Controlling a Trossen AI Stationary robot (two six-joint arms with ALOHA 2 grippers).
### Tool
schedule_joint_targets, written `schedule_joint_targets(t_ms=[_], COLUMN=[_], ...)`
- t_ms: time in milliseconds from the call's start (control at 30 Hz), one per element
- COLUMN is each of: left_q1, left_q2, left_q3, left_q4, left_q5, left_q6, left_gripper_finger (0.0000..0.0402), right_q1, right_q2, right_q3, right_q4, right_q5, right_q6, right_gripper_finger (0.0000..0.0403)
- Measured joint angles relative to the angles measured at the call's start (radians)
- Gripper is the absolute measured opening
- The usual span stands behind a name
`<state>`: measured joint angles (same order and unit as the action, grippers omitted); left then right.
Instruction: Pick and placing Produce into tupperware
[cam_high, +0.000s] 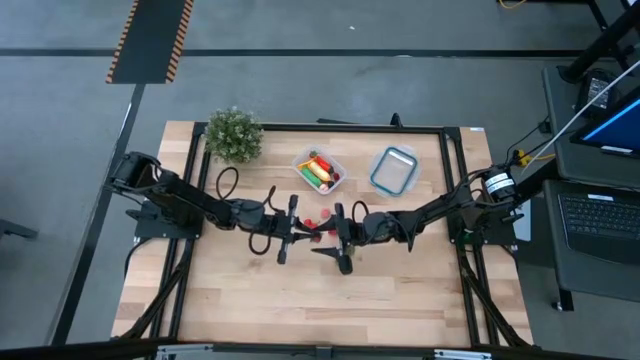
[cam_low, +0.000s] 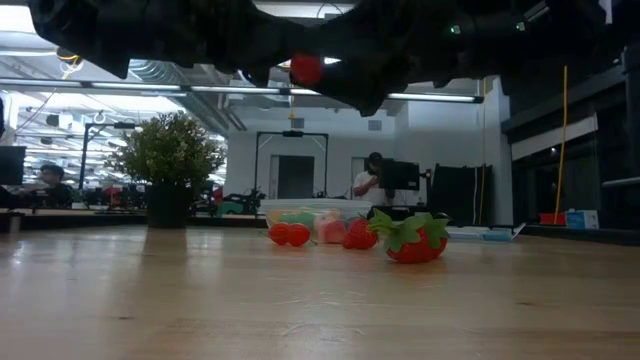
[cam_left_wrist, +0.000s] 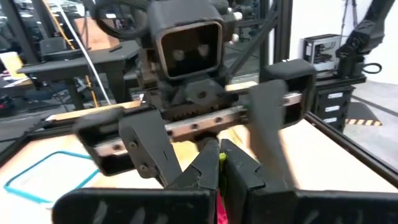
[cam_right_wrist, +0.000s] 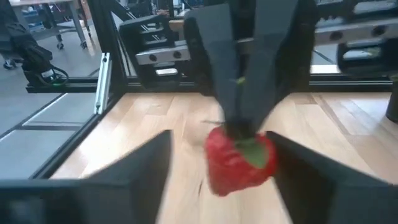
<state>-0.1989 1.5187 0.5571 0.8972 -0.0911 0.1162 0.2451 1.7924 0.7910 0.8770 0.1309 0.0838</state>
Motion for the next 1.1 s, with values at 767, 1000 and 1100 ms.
schedule_joint_targets(t_ms=[767, 1000, 1100], left_q1=[0.003, 0.006, 0.019], left_q2=[-0.228, -0.228, -0.228], left_q3=[-0.001, -0.001, -0.001], left_q4=[-0.349, -0.39, -0.395], left_q5=[-0.081, -0.134, -0.132], left_q6=[0.002, 0.01, 0.01], left_gripper_finger=[0.0, 0.0, 0.0], right_q1=[0.0, 0.011, 0.032], right_q2=[-0.006, -0.047, -0.113], right_q3=[0.0, -0.03, -0.069], right_q4=[-0.048, -0.07, -0.09], right_q5=[0.009, 0.009, 0.009], right_q6=[-0.017, -0.017, -0.016], right_gripper_finger=[0.0373, 0.0374, 0.0374])
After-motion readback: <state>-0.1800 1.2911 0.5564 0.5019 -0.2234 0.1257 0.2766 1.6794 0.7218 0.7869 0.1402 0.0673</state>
